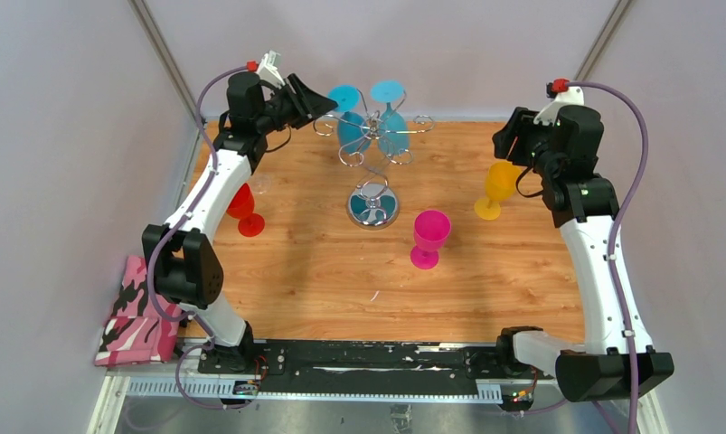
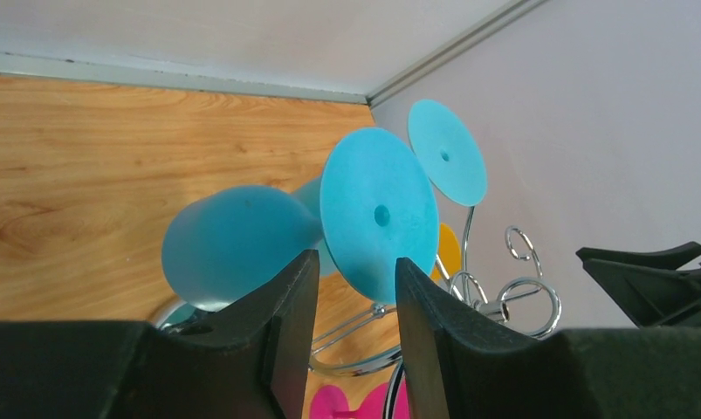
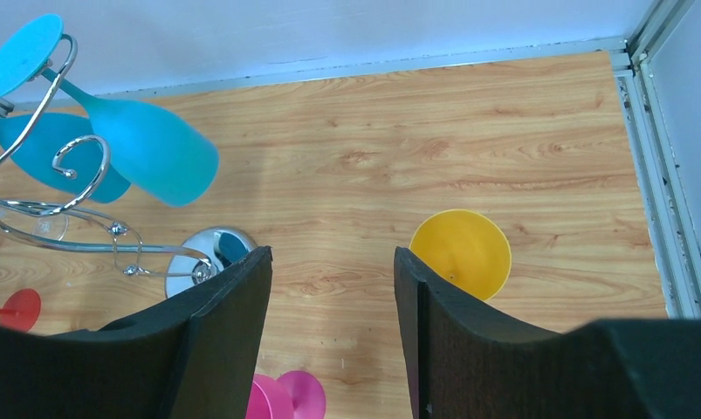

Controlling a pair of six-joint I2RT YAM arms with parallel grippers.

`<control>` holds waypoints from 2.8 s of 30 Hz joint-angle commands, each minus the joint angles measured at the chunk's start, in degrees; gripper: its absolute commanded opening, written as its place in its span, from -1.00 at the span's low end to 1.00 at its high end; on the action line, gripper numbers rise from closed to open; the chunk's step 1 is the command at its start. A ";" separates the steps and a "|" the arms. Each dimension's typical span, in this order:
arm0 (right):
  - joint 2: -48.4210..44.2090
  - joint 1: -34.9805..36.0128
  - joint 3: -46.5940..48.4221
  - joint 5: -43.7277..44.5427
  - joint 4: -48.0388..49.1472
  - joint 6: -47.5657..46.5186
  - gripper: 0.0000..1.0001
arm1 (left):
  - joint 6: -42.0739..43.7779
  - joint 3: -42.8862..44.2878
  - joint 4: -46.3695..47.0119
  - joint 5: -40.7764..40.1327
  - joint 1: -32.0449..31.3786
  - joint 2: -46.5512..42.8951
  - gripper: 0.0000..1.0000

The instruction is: Take the wine glass off the wine glass rack

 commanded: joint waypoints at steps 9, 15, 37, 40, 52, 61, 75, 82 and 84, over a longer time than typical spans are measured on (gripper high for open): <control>-0.79 -0.47 -1.55 -0.85 2.03 0.71 0.16 | -1.15 0.89 2.19 1.81 -0.59 0.72 -0.71; -0.96 -0.45 -1.88 -1.20 2.27 0.70 0.15 | -3.07 -0.28 2.71 2.34 -0.59 0.19 -0.76; -1.53 -0.55 -3.03 -4.03 3.46 1.37 0.15 | -30.67 -5.99 11.05 7.28 2.39 -0.08 -1.00; -1.81 -0.52 -3.07 -4.43 3.50 1.39 0.16 | -32.91 -6.80 13.01 7.38 2.69 0.67 -1.00; -2.02 -0.55 -3.58 -4.83 3.92 1.67 0.15 | -41.58 -6.47 22.05 7.11 3.19 2.42 -1.00; -1.83 -0.55 -3.91 -5.16 4.36 1.83 0.16 | -43.16 -9.28 22.05 5.92 4.51 -1.23 -1.00; -1.94 -0.55 -4.20 -5.10 4.73 1.87 0.16 | -43.36 -2.62 22.05 5.97 3.89 4.28 -1.00; -2.10 -0.56 -4.29 -4.80 4.82 1.83 0.17 | -43.99 0.73 22.05 6.25 1.87 6.90 -1.00; -2.19 -0.62 -4.29 -4.82 4.89 1.83 0.17 | -43.97 0.74 22.05 6.31 1.34 7.17 -1.00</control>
